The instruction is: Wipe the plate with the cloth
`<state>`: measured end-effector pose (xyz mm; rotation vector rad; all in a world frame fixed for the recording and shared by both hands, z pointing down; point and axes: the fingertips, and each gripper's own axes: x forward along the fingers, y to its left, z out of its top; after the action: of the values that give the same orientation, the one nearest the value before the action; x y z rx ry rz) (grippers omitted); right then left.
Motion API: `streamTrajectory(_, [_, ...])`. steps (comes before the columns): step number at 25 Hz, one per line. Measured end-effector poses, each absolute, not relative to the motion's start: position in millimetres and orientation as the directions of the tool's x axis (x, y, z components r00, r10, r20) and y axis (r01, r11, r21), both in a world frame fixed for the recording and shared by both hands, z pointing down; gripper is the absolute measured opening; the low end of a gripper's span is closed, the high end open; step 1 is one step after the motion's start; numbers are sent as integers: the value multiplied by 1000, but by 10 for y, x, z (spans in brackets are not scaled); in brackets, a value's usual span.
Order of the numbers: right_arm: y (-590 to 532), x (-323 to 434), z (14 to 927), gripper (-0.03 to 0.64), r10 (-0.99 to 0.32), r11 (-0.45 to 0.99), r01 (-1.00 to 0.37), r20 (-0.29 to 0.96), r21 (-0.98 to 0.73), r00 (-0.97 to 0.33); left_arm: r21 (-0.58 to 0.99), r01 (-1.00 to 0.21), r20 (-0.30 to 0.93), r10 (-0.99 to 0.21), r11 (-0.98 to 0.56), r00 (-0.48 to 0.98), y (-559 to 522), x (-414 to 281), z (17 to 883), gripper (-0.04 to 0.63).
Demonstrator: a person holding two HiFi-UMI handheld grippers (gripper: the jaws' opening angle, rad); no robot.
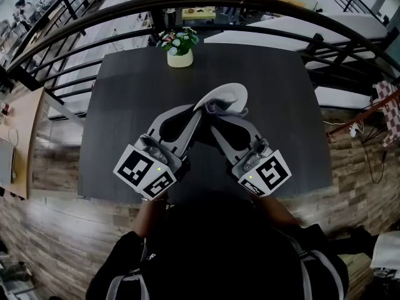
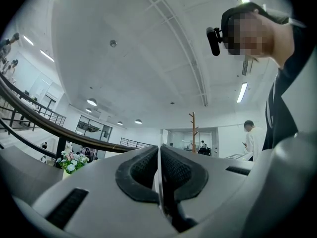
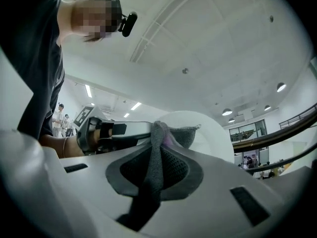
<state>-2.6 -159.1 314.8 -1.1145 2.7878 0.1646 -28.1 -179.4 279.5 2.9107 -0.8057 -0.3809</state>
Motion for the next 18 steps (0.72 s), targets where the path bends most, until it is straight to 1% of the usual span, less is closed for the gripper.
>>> streamTrajectory(8, [-1584,27,3300,41,-702,699,-710,-108,87,-704,161,-489,-200,-513,-857,834,-1773,-277,2805,17])
streamTrajectory(12, [-1636,205,3425,41,-752,650,-752,-54,107,-657,167,-485,-211,-512,-858,833,-1757,-311,2798,17])
streamTrajectory(18, [-1748,502,3375,41,-805,581,-804,-55,124,-590,164,-471,-215,-498,-867,840,-1741,-279,2763,18])
